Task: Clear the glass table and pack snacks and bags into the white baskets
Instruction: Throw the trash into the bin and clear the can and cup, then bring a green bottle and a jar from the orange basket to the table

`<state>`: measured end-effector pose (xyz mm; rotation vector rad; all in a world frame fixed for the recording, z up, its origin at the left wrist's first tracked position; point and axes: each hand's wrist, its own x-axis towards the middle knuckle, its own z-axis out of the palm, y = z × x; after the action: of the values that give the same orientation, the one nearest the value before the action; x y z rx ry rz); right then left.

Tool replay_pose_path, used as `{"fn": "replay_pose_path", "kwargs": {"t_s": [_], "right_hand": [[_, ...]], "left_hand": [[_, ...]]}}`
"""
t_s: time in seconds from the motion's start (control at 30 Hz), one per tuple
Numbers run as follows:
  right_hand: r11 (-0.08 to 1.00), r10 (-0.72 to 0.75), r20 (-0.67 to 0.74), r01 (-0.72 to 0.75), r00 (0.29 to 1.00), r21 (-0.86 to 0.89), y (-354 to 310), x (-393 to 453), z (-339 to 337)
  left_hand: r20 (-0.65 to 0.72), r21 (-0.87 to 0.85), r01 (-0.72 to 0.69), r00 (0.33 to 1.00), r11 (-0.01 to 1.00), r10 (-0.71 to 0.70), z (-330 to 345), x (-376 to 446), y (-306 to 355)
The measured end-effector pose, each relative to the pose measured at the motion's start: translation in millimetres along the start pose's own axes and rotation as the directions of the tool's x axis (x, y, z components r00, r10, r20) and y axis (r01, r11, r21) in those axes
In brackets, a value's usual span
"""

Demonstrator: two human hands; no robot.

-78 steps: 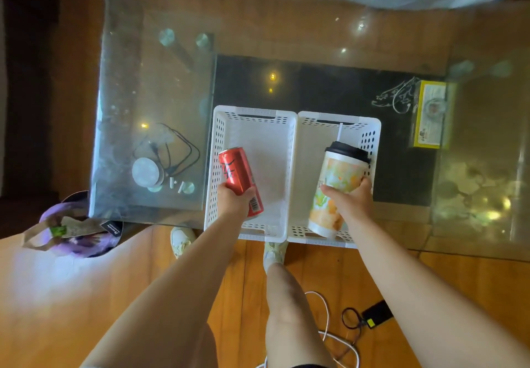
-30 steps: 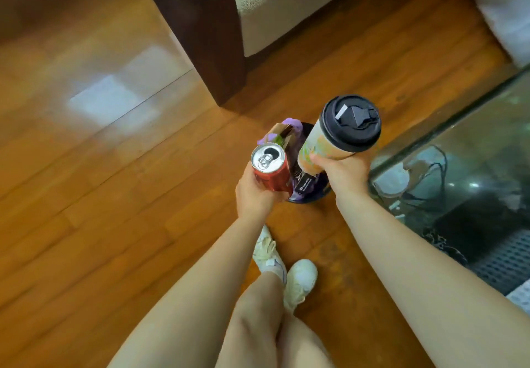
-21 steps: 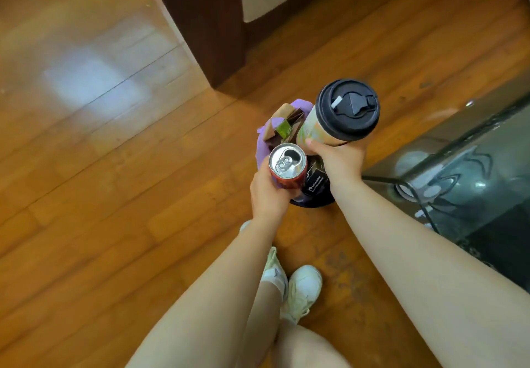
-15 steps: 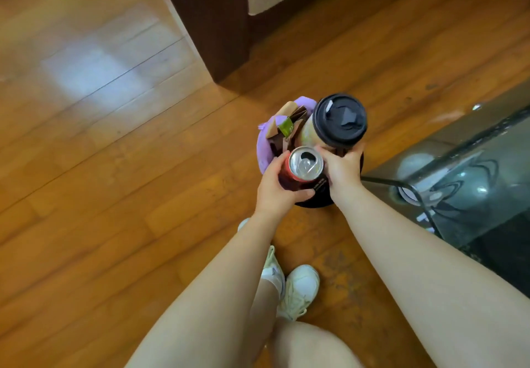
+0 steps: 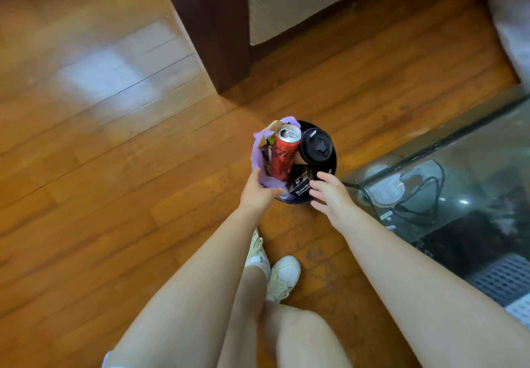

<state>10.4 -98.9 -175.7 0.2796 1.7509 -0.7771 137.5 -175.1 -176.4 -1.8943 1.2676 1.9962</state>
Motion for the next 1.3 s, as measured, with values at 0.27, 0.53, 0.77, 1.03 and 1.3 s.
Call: {"fn": "replay_pose_path", "kwargs": {"t_s": [0.27, 0.53, 0.77, 1.03, 1.3], "right_hand": [[0.967, 0.031, 0.097, -0.005, 0.995, -0.253, -11, -127, -20], [0.944, 0.005, 0.097, 0.027, 0.995, -0.329, 2, -241, -50], [0.894, 0.004, 0.093, 0.038, 0.996, -0.446, 35, -314, -86], [0.718, 0.032, 0.07, 0.026, 0.997, -0.696, 45, -328, -65], [0.483, 0.101, 0.313, 0.228, 0.944, -0.845, 54, -374, 81]], "left_hand": [[0.01, -0.121, 0.228, 0.974, 0.966, -0.228, -42, -124, 19], [-0.099, -0.237, 0.194, 0.97, 0.952, -0.222, -67, -254, 23], [-0.235, -0.45, 0.11, 0.943, 0.886, -0.236, -77, -377, -20], [-0.322, -0.772, 0.012, 0.854, 0.635, -0.408, -95, -455, -132], [-0.255, -0.965, -0.147, 0.714, 0.216, -0.652, -116, -508, -263]]}}
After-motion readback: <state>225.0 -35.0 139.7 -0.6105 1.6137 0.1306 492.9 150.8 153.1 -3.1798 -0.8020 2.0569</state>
